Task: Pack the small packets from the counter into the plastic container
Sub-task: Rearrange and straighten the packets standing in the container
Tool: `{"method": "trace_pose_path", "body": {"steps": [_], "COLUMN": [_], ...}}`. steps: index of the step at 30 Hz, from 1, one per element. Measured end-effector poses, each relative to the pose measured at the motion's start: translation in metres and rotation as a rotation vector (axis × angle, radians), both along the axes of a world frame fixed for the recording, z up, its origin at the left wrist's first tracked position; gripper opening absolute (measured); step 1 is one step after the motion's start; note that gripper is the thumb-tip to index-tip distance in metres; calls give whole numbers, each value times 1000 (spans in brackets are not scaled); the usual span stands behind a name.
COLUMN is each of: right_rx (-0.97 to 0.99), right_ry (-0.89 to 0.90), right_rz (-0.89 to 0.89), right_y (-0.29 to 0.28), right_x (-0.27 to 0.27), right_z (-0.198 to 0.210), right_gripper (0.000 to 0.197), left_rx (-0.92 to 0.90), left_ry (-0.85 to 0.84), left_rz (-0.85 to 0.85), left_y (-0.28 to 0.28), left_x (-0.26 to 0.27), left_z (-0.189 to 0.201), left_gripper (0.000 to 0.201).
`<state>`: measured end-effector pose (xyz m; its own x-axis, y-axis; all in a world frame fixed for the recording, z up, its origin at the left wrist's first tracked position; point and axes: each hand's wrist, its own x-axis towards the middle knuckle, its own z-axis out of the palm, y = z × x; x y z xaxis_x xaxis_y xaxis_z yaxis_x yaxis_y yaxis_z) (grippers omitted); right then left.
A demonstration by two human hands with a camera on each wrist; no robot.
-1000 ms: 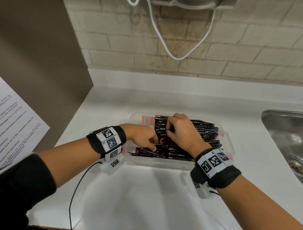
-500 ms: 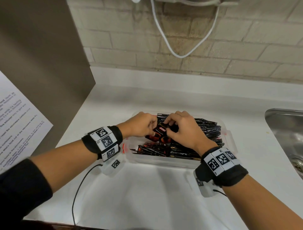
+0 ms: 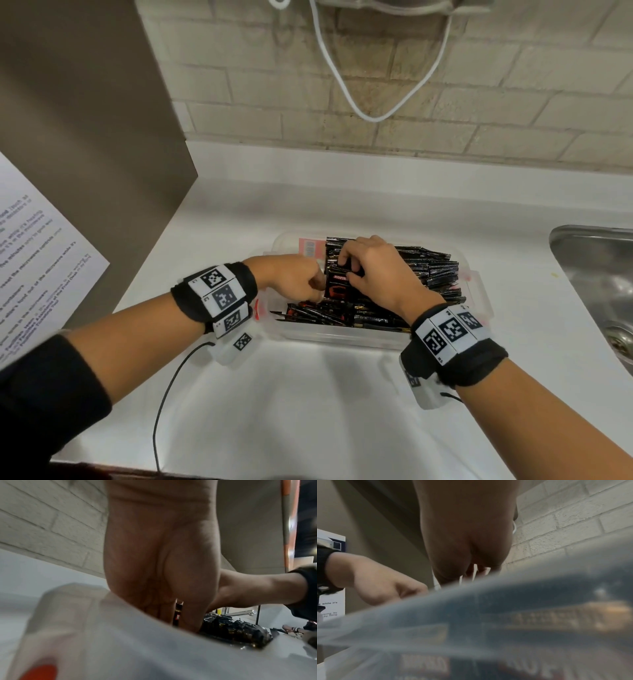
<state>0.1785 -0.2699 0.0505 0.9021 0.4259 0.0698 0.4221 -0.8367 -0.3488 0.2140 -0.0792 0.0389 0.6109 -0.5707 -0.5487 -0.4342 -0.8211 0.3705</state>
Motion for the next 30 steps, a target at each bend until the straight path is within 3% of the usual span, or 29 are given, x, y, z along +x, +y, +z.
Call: {"method": "trace_pose_path", "body": {"steps": [4, 7, 14, 18, 21, 23, 26, 30], "right_rx": [-34, -75, -50, -8, 23, 17, 27, 114], "right_ry": [-11, -19, -11, 0, 7, 14, 37, 77], "right_rz": [15, 5, -24, -34, -34, -20, -16, -22], "right_y": [0, -1, -5, -6, -6, -7, -8, -9], "right_x": [-1, 0, 0, -1, -1, 0, 2, 1], "right_z": [1, 0, -2, -1, 1, 1, 1, -3], "right_gripper": [17, 13, 10, 10, 15, 24, 35, 28], "left_rx": [136, 90, 28, -96, -151, -222, -380, -418], "left_ry": [108, 155, -127, -199, -218, -197, -37, 107], "left_rz": [-41, -18, -177, -129, -75, -11, 121, 193], "left_y": [-11, -12, -11, -4, 2, 8, 14, 18], "left_x": [2, 6, 6, 8, 11, 13, 12, 8], "left_z": [1, -1, -10, -3, 3, 5, 7, 11], "left_gripper": [43, 46, 20, 24, 15, 18, 25, 30]}}
